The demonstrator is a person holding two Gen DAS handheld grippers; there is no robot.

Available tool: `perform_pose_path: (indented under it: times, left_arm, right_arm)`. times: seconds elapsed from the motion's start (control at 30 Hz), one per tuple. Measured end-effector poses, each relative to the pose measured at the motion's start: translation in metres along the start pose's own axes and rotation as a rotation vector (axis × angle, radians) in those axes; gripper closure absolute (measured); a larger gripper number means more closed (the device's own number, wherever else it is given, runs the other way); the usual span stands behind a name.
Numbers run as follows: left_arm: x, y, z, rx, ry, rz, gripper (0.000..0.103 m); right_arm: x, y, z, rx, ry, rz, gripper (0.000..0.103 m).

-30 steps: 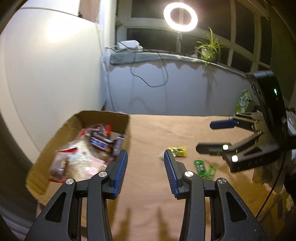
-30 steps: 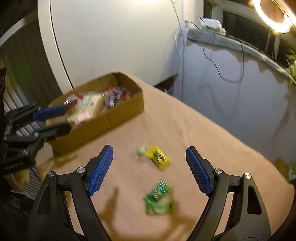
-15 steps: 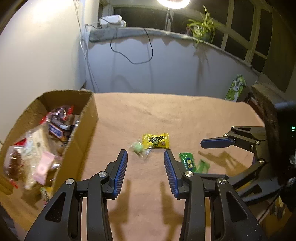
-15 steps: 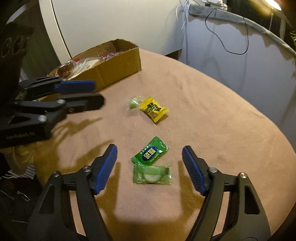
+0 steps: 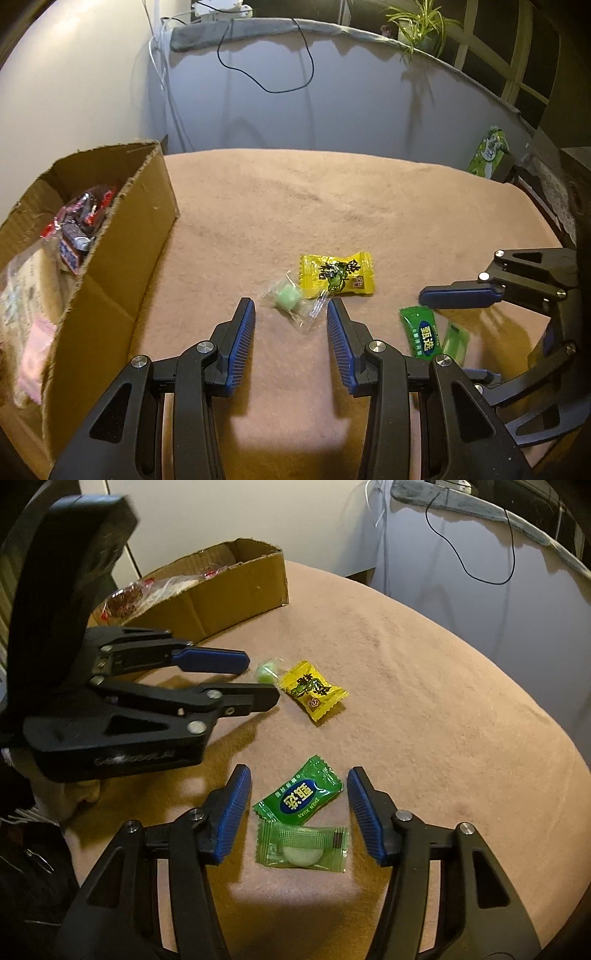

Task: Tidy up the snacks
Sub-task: 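Grasp the dark green packet with the right tool while the left grasps the clear-wrapped green candy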

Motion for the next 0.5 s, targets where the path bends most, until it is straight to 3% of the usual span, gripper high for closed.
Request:
perform_pose_path:
  times: [0.13, 0.2, 0.3, 0.5]
  left_arm:
    - [0.0008, 0.0004, 0.0026, 0.004, -0.009, -0.001, 0.073]
    - [0.004, 0.0011, 0.0026, 0.002, -0.004, -0.008, 0.084]
    - [0.0072, 0.0007, 0.0011, -0.001, 0.006, -0.011, 0.093]
    - [0.0061, -0.0001, -0.0012, -0.007, 0.012, -0.009, 0.097]
  right_arm:
    - [-0.002, 0.0008, 0.0006, -0.002, -0.03, 0.001, 0.062]
    - [-0.0049, 0.0012, -0.0003, -0.004, -0.032, 0.019, 0.068]
    - [-0.0062, 0.0006, -0.0024, -0.007, -0.03, 0.032, 0.073]
    - [-0.0082, 0.0005, -0.0071, -0.027, -0.023, 0.06, 0.078]
Point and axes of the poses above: each gripper's, at about its wrist camera, not at the fingertips, and z roughly the way its jaws point, x to its left, y to its top, the point moved 7 cm from there along z, roughly the way its jaws point, and after that the axes turned 2 degrees about -x, right-handed, at the moved point
